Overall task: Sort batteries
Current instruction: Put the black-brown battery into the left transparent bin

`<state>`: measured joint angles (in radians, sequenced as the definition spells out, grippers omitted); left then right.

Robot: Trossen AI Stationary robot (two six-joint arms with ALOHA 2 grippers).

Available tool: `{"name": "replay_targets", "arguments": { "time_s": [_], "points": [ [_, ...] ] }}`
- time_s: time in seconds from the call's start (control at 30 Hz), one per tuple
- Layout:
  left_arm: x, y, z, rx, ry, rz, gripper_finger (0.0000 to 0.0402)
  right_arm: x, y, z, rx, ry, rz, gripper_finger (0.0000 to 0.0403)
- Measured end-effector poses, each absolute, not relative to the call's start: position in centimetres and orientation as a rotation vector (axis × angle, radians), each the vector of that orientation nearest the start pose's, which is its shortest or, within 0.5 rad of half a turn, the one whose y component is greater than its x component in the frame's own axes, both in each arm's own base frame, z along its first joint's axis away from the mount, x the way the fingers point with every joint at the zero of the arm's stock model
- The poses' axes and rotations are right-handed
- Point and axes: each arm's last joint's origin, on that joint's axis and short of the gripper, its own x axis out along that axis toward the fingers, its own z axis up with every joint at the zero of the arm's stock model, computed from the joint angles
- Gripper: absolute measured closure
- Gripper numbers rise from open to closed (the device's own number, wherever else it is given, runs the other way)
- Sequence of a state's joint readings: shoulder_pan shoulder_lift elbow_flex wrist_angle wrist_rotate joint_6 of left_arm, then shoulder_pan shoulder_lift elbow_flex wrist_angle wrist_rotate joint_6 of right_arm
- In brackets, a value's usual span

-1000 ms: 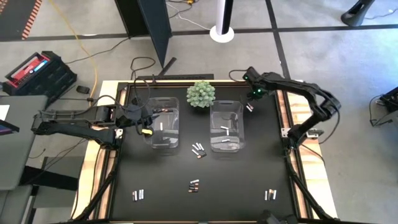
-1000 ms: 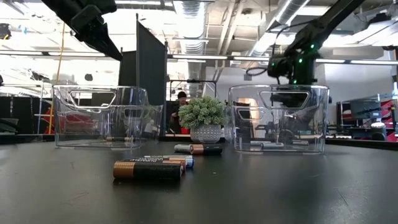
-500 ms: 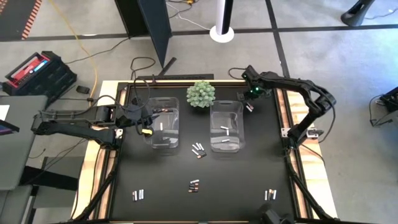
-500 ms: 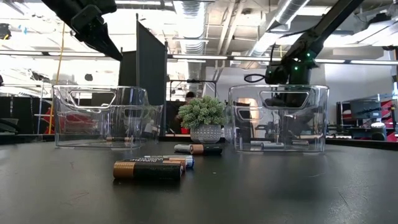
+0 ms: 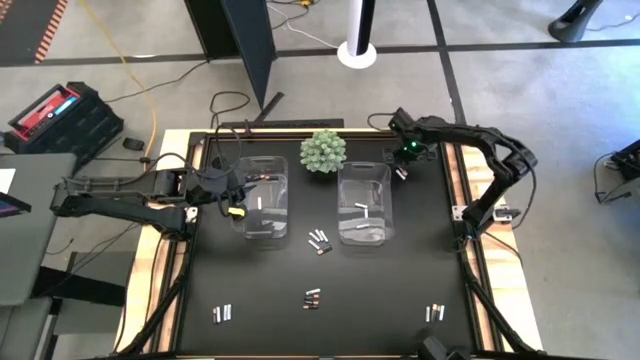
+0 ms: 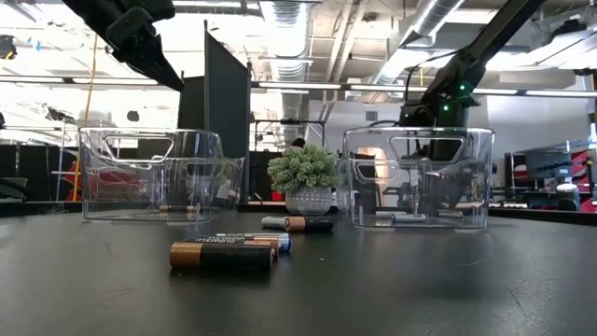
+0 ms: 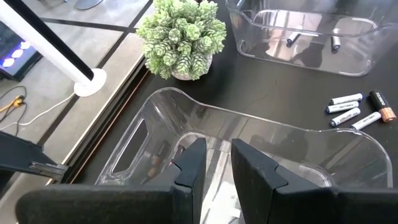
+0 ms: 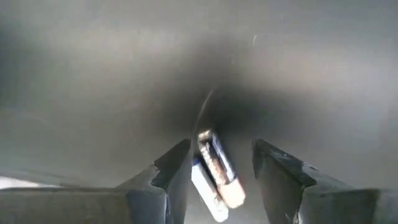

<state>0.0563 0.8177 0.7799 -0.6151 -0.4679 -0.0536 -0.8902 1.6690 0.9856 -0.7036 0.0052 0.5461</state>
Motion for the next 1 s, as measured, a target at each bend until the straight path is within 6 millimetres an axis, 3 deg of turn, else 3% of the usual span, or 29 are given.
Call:
{"name": "replay_targets", "arguments": {
  "time_s": [0.47, 1.0],
  "points": [
    [16.0, 2.2, 29.0, 0.084, 0.632, 0.522, 0.0329, 20.0, -21.4, 15.8, 0.923, 1.173, -0.988, 0.0223],
    [16.0, 2.2, 29.0, 0.088, 0.633, 0.521, 0.0329, 19.6, -21.1, 15.7, 0.812, 1.291, -0.916, 0.0223]
  ]
}}
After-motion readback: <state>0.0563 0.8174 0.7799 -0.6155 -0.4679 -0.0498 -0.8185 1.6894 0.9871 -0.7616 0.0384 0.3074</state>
